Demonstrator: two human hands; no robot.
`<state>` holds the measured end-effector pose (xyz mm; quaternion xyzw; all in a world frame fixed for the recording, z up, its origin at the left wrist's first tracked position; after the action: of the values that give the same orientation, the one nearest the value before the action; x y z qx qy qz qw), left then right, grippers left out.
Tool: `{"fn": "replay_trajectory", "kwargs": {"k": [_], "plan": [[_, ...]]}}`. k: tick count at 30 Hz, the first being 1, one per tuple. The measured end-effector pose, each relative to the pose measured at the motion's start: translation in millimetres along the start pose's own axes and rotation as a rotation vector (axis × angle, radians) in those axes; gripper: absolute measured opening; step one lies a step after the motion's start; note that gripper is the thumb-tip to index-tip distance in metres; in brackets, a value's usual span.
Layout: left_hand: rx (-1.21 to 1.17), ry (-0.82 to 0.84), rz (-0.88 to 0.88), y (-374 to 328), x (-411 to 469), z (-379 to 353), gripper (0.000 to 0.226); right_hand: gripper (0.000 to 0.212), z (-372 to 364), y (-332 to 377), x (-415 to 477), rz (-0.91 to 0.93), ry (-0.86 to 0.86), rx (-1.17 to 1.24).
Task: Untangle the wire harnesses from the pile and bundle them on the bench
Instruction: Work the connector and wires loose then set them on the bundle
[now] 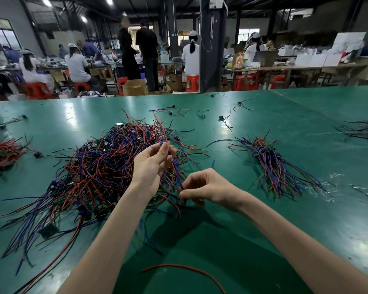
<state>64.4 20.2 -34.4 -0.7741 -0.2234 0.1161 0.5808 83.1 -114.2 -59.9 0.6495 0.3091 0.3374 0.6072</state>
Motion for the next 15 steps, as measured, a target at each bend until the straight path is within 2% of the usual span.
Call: {"fn": "replay_trajectory", "kwargs": {"k": [9, 13, 15], "plan": [[-0.061, -0.074, -0.01, -5, 3, 10, 0.009, 0.001, -6, -5, -2, -0.045, 0.067, -0.052], [-0.035, -0.069, -0.021, -5, 3, 11, 0.009, 0.009, -7, -6, -2, -0.039, 0.078, -0.111], [-0.021, -0.068, -0.027, -5, 4, 11, 0.009, 0.003, -8, -7, -2, -0.039, 0.105, -0.125]]}}
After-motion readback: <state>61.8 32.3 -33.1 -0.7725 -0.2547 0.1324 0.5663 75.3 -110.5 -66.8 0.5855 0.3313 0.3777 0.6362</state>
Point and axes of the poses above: each hand's wrist, its own x-axis towards the middle knuckle, its own z-axis out of the back of the hand, y = z × x, the point moved 7 cm from there along x, towards the middle knuckle, and after that the axes turned 14 degrees about x, right-handed, at the moved point
